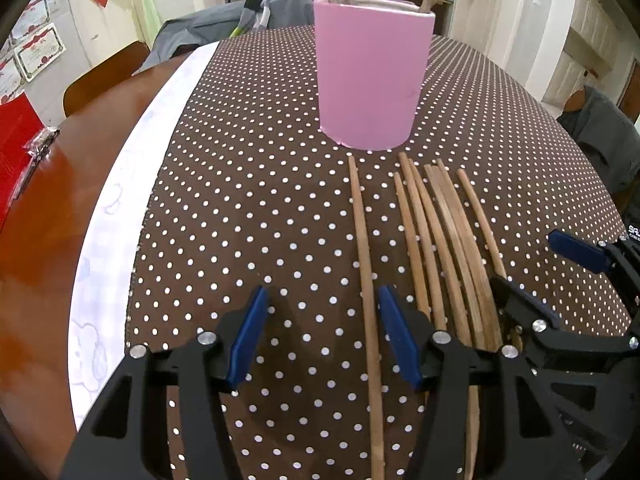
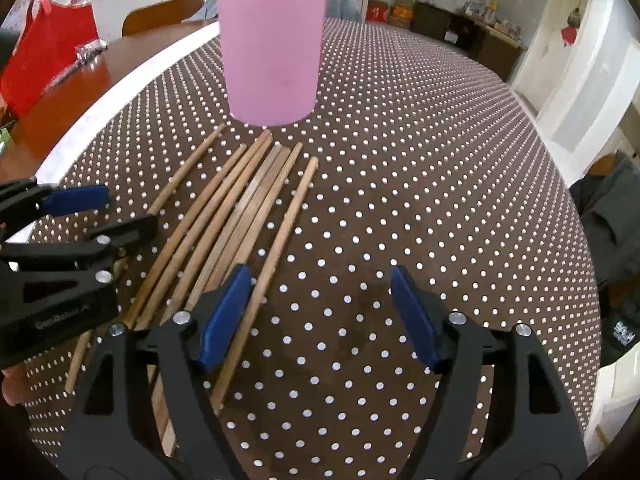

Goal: Organize utensils
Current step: 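Close the right tool on a chopstick while the left tool grasps another from the pile, then lift both held chopsticks upright over the pink cup and lower them in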

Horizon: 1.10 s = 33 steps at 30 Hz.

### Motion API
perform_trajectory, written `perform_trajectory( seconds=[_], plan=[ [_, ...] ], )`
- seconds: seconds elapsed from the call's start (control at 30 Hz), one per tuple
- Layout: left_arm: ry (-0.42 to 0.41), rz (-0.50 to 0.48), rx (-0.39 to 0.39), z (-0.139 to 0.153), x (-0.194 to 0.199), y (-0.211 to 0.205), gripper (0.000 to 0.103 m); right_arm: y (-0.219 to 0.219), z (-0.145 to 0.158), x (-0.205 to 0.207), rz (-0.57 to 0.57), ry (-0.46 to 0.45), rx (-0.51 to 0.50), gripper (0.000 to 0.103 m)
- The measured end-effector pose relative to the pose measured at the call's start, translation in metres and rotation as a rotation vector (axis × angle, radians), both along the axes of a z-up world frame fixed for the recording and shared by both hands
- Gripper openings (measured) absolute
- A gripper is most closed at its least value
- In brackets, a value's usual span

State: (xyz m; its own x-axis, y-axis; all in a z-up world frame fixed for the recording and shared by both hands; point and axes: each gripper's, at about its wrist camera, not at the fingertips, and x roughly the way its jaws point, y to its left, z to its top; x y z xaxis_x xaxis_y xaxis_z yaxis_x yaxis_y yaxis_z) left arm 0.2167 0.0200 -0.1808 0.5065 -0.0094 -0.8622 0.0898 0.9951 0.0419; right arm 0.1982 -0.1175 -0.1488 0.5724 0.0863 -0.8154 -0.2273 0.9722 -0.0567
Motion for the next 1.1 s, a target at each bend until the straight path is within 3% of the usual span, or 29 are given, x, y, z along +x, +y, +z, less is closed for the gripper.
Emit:
perform_trajectory(
  seconds=[0.17,0.2,0.27,0.33,0.53,0.73,1.1],
  plan=[
    [0.015,0.005,-0.004,0.000,0.007,0.000,0.058,-0.011,0.000,0.004,0.008,0.048,0.052,0.069],
    [0.020,0.007,-0.011,0.000,0.009,0.000,0.058,-0.015,0.001,0.005,0.009,0.055,0.060,0.065],
    [0.034,0.010,-0.017,0.001,0.015,0.000,0.058,-0.020,0.004,0.009,0.004,0.068,0.065,0.046],
    [0.043,0.008,-0.017,0.001,0.018,0.001,0.054,-0.026,0.006,0.012,0.004,0.086,0.079,0.037],
    [0.039,0.001,-0.027,0.004,0.018,0.000,0.008,-0.047,0.010,0.019,0.001,0.136,0.147,0.018],
    [0.033,0.012,-0.060,0.004,0.016,0.000,0.006,-0.058,0.011,0.016,0.022,0.139,0.218,0.011],
    [-0.093,-0.041,-0.138,0.035,-0.005,-0.010,0.006,-0.069,0.021,0.004,0.056,0.095,0.325,0.006]
  ],
)
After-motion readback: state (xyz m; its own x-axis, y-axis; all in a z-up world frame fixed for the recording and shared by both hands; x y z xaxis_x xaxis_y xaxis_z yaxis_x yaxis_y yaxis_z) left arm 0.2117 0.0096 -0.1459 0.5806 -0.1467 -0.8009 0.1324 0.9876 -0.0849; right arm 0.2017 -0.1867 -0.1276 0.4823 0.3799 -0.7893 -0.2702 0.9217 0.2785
